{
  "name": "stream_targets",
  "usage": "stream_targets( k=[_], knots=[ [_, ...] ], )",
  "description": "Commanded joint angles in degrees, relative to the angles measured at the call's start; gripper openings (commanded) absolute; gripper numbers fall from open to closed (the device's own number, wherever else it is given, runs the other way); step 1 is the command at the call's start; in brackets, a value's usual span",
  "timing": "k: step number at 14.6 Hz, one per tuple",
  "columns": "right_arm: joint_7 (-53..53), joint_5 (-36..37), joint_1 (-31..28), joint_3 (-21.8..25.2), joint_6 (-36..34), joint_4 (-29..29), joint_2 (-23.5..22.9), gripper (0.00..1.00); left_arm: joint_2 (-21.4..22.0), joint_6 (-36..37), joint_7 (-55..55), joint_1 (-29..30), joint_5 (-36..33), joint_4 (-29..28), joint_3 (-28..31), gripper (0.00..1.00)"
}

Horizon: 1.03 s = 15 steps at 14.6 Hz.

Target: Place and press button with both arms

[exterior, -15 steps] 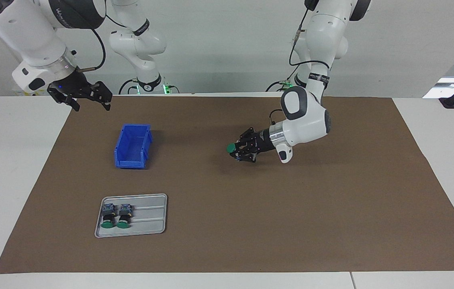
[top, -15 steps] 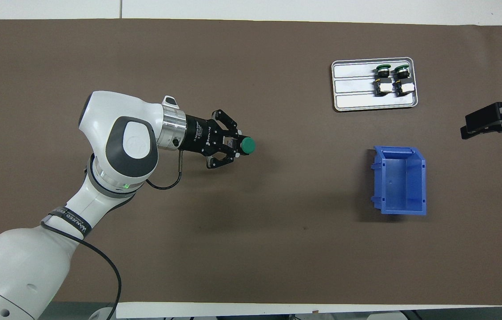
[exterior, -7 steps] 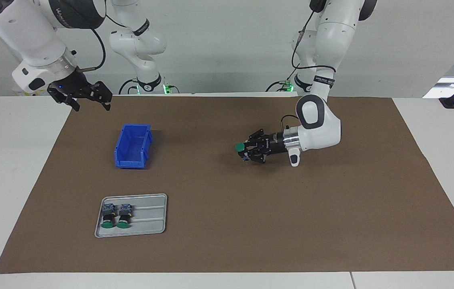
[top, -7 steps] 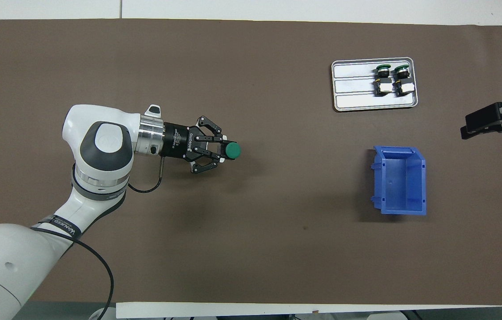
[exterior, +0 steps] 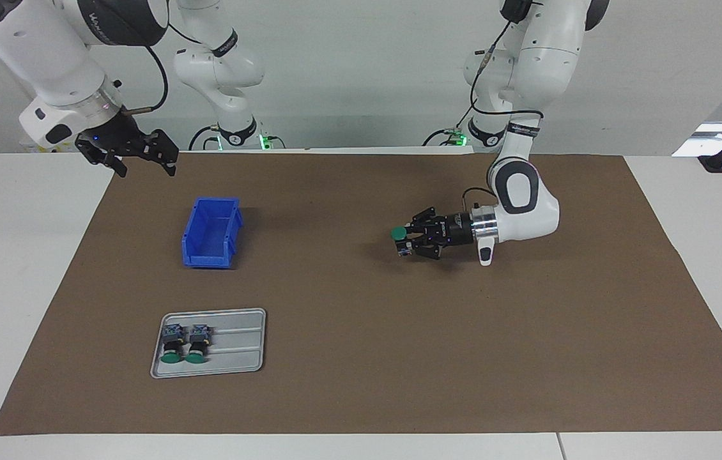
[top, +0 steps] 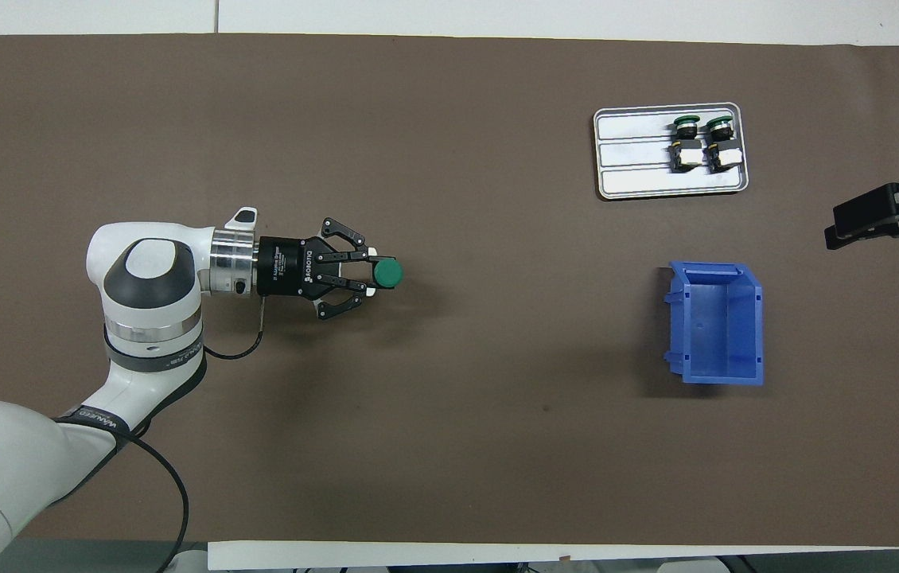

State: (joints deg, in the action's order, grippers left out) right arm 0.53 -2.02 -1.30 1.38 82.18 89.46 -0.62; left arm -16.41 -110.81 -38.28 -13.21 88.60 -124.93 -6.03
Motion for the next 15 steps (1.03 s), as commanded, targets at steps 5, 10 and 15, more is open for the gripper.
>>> stream_targets(
  k=[5,10,15],
  knots=[
    [1.1,-0.4,-0.6,-0.3,0.0,1.4,1.2,1.0,1.9,-1.5,6.8,-1.8,10.0,-6.1,-0.3,0.08],
    [1.1,-0.4,-0.6,-0.3,0.0,1.4,1.2,1.0,0.9,-5.7,9.5,-4.9,13.5,-6.1,-0.3,0.09],
    [1.1,-0.4,-0.6,-0.3,0.0,1.4,1.2,1.0,-0.4,-6.6,12.4,-5.6,14.9,-6.5,-0.3,0.11]
  ],
)
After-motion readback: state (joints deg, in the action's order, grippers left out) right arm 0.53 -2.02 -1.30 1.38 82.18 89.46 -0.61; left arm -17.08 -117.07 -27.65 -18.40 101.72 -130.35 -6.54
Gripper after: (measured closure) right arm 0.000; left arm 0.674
